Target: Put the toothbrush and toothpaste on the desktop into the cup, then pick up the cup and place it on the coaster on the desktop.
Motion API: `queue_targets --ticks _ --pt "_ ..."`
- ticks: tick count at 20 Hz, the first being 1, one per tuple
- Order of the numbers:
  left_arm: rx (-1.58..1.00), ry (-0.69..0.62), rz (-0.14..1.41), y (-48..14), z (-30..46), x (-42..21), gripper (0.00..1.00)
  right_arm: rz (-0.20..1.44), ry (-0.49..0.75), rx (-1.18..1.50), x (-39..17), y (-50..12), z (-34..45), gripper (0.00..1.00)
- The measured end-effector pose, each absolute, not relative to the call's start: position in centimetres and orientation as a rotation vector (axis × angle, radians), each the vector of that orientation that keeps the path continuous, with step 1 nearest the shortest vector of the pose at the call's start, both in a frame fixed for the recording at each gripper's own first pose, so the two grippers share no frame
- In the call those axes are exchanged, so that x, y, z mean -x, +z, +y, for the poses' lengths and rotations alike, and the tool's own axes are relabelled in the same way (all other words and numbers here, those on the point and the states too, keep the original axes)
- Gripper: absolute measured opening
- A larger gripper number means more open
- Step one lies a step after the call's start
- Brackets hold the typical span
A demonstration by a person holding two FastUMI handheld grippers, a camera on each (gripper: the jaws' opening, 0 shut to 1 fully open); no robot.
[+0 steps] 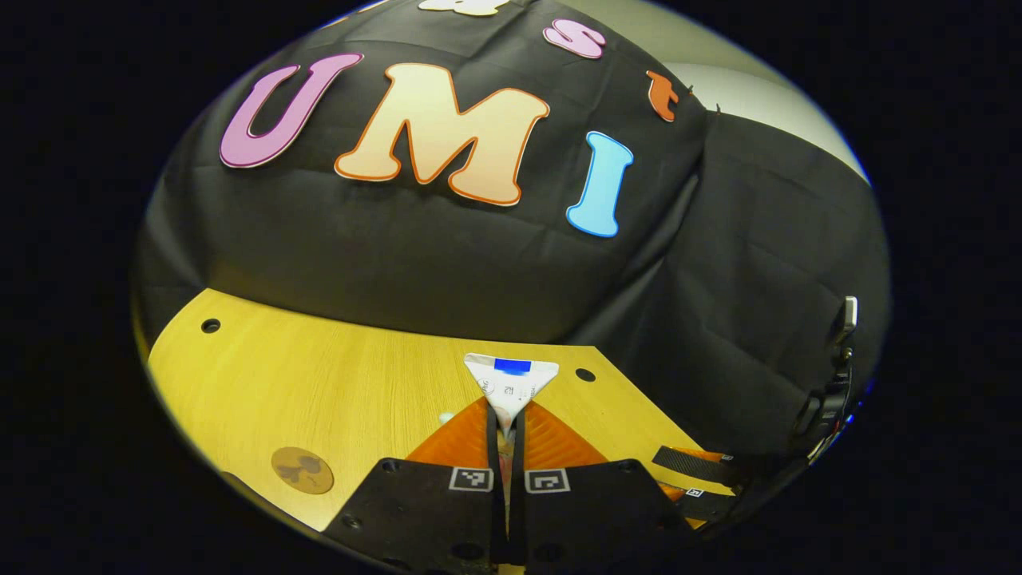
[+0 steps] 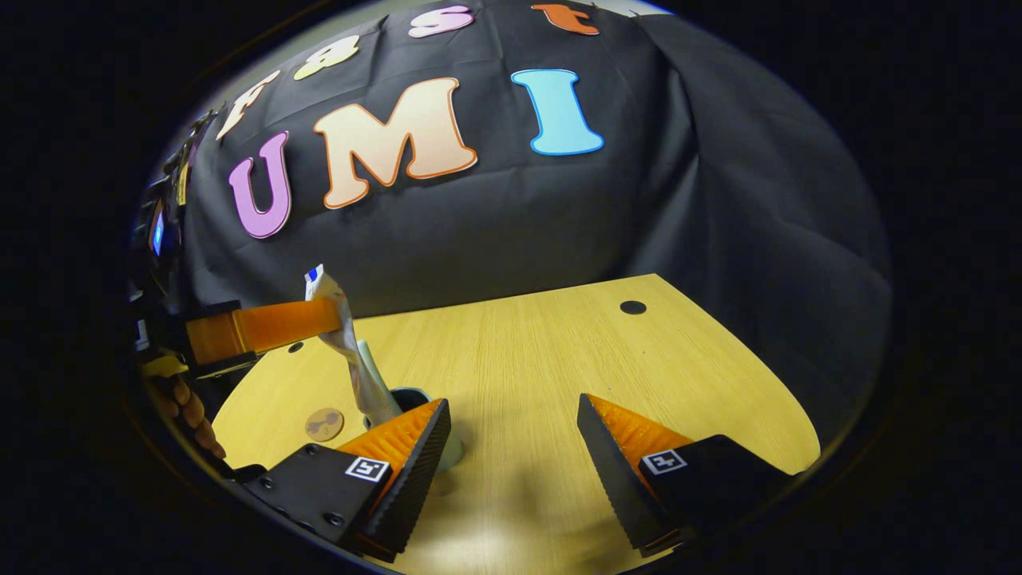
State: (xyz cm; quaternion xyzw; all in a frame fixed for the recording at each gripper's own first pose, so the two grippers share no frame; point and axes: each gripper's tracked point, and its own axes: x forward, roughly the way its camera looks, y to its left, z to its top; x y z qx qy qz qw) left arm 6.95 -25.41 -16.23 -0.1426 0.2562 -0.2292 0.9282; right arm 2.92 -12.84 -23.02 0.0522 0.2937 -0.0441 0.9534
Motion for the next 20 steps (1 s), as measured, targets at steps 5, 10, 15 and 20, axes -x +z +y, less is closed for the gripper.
queue_targets --ticks 5,10,15,20 --pt "0.253 -0.473 0.570 -18.4 -26.5 -5.7 0.07 0.600 -0.083 -0.104 -2.8 -22.9 -13.5 0.99" --pt "0.217 -0.436 0.543 -18.5 -25.4 -3.7 0.75 0.611 -0.034 -0.115 -2.9 -22.8 -12.9 0.98" --pt "0.197 -0.297 0.564 -19.2 -21.1 -1.5 0.96 0.651 0.051 -0.116 -3.1 -22.7 -10.9 0.99" --pt "0.126 -0.171 0.518 -18.1 -14.5 -0.3 0.95 0.738 0.154 -0.050 -2.8 -23.4 -7.6 0.98"
